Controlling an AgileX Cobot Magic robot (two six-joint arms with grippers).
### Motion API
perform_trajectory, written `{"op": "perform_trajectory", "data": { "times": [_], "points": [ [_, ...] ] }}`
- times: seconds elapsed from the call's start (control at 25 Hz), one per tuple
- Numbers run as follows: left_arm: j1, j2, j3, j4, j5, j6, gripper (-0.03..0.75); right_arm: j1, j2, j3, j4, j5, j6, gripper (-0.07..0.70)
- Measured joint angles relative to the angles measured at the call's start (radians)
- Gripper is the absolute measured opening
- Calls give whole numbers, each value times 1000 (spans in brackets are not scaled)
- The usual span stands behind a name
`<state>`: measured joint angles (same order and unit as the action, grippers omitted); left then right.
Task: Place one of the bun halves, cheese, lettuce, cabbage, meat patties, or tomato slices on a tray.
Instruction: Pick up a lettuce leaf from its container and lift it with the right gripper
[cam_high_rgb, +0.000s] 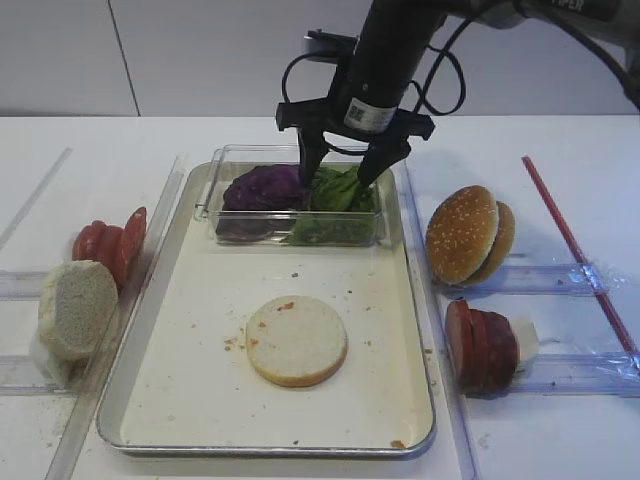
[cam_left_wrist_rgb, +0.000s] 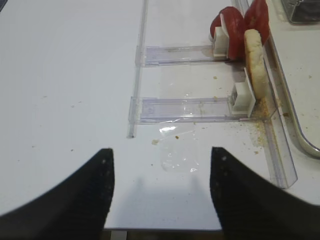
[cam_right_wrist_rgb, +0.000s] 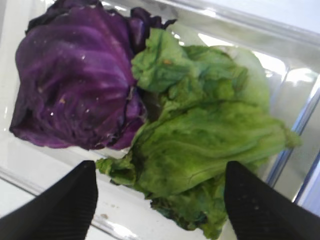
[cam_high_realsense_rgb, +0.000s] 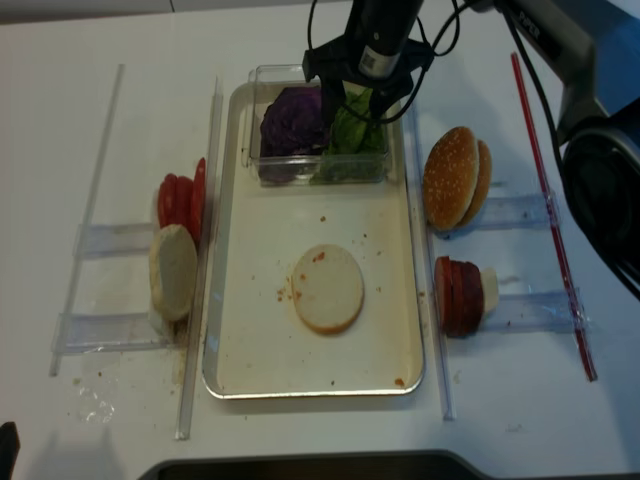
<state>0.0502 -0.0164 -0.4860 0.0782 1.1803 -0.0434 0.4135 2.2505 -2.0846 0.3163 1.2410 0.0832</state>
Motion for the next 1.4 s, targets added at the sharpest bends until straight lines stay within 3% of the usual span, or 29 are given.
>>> {"op": "perform_trajectory", "data": {
  "times": [0.8, 1.4],
  "points": [
    [0, 0, 0, 1, 0, 0, 386, 2, 72, -60, -38, -10, -18, 531],
    [0, 0, 0, 1, 0, 0, 386, 2, 83, -63, -54, -10, -174, 530]
  ]
}}
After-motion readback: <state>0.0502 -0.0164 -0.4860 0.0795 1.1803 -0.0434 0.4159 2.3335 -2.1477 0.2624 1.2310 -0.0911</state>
